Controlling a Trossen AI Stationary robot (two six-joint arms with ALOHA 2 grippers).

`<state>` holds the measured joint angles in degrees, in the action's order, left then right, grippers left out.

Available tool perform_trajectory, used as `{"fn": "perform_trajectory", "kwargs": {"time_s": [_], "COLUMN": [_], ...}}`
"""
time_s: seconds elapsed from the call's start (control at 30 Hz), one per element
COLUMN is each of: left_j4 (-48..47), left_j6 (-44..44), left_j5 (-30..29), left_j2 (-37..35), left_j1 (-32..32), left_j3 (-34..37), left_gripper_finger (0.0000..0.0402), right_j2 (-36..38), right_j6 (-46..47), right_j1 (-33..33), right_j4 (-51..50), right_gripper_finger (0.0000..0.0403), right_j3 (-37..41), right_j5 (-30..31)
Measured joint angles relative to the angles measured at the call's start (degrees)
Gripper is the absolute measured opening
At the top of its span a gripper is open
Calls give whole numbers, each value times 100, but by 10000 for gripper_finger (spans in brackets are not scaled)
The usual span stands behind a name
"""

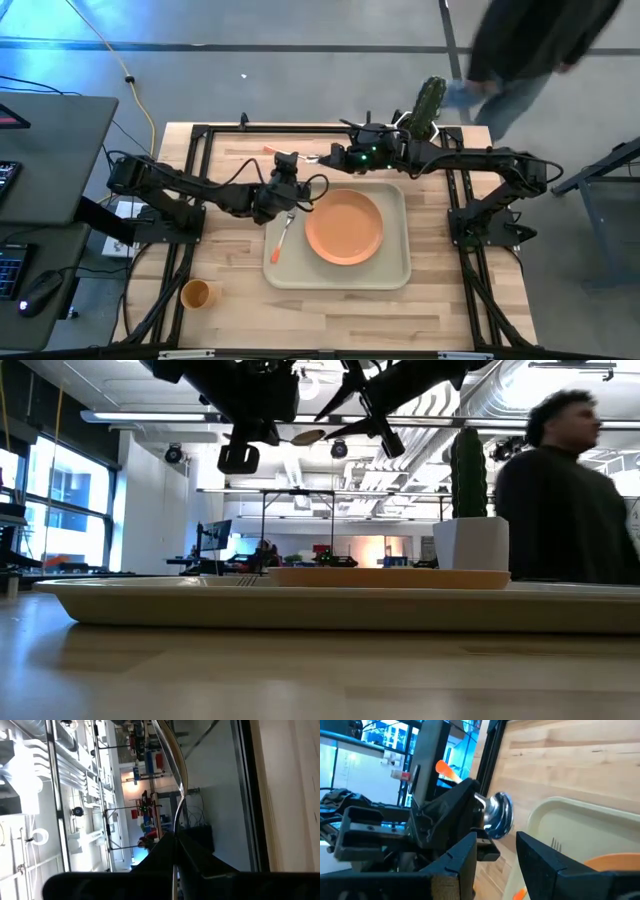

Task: Pick and place plate/cup/fork/spoon on tray
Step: Put the orange spoon on the light brown serving tray to the left of the orange plate

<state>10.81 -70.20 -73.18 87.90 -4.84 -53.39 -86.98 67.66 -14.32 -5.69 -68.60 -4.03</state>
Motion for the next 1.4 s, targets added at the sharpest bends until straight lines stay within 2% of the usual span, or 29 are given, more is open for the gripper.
{"fn": "perform_trajectory", "kwargs": {"time_s": [0.3, 0.7, 0.8, 1.17, 1.27, 1.4], "left_j4": [619, 623, 640, 589, 207, -643], "left_j6": [-401, -270, 22, 3801, 5000, 6945], "left_j5": [283, 357, 524, 1014, 1685, 3033], "left_j2": [-4, -4, -4, -22, -11, -11], "left_j1": [2, -7, -4, -226, -310, -212], "left_j3": [-2, -2, -2, -22, -125, -467], "left_gripper_finger": [1, 4, 13, 88, 110, 134], "right_j2": [-2, -2, -2, -48, 20, 47], "right_j6": [-14, -163, -411, -2537, -3109, -3666], "right_j1": [-114, -120, -161, -754, -828, -831], "right_j4": [-20, -52, -107, -1502, -1660, -1839], "right_gripper_finger": [122, 10, 5, 1, 0, 0], "right_j3": [4, 5, 7, 33, 13, 15], "right_j5": [-82, -49, -41, -244, -317, -319]}}
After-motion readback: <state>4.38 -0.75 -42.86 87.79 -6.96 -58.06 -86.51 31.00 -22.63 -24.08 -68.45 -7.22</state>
